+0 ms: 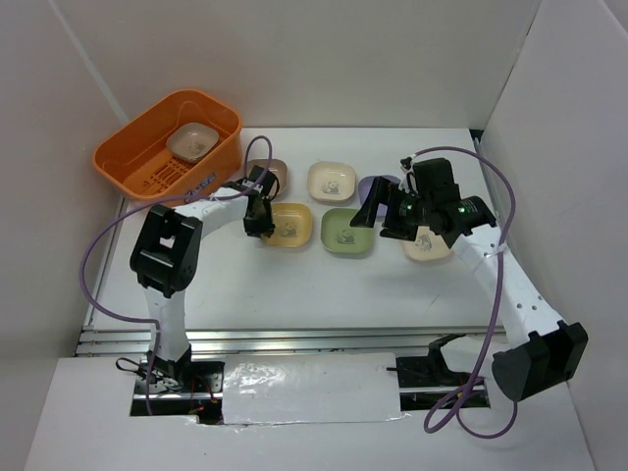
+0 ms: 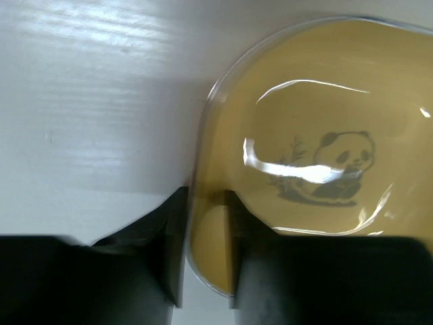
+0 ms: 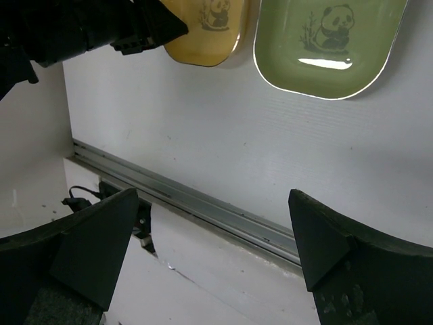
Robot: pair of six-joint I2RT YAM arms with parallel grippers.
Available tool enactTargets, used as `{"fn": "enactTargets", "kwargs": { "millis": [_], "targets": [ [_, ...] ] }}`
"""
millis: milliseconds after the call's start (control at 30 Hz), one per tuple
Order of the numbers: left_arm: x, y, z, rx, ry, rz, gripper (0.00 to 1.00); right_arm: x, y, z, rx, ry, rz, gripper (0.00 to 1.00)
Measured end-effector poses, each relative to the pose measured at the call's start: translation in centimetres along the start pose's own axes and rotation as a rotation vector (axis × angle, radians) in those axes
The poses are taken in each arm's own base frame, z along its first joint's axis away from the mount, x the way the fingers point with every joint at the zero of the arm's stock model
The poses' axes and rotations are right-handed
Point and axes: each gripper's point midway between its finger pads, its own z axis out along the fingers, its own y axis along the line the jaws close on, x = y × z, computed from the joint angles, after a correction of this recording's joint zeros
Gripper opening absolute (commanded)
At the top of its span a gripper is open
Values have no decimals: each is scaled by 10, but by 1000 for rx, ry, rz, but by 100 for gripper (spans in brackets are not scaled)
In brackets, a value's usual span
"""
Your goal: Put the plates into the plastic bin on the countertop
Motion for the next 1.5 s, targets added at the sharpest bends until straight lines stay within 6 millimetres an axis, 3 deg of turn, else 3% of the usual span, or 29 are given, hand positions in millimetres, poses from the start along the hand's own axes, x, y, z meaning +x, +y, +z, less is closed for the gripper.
{"fn": "enactTargets", "kwargs": {
  "millis": [33,67,133,233,300,400,467,533,600,667,733,767,1000,1067,1167,1333,1400,1433,1467,1500],
  "targets": [
    [-1,-1,1,0,-9,-2,7,0,0,0,0,-1,0,100],
    [-1,-4,0,6,-16,-7,0,0,0,0,1,0,0,100],
    [-14,-12,-23,35,-75,-13,0,1,-1,-1,4,2,1,100],
    [-12,-12,-67,-1,-120,25,0,1,-2,-1,12,-1,-2,100],
    [-3,-16,-104,-8,-124,75,0,1,-3,-2,17,-4,-2,100],
    [-9,-27,-173,31,-188,135,0,0,-4,-2,18,-6,0,100],
    [-34,-25,-221,68,-287,110,0,0,-4,-1,19,-5,1,100],
    [-72,-5,-265,87,-413,22,0,-1,-4,0,19,0,3,100],
    [-116,32,-297,63,-537,-109,0,-3,-3,3,20,7,5,100],
    [-156,76,-311,19,-643,-249,0,-5,-2,6,18,14,4,100],
    [-184,113,-303,-13,-702,-362,0,-5,-1,9,15,21,0,100],
    [-197,131,-289,-18,-714,-421,0,-4,0,10,13,26,0,100],
    [-254,195,-157,47,-651,-681,0,3,9,11,-20,51,-17,100],
    [-263,206,-126,41,-626,-731,0,5,12,12,-32,58,-23,100],
    [-283,211,-98,44,-629,-764,0,9,15,13,-45,65,-30,100],
    [-311,211,-82,77,-661,-812,0,11,14,13,-45,73,-29,100],
    [-319,212,-77,96,-666,-835,13,11,15,13,-45,72,-30,100],
    [-321,212,-74,105,-666,-840,27,11,15,13,-45,71,-30,100],
    [-324,213,-70,114,-665,-852,42,11,15,13,-45,72,-30,100],
    [-326,214,-66,122,-663,-859,72,11,15,13,-45,72,-30,100]
  ]
}}
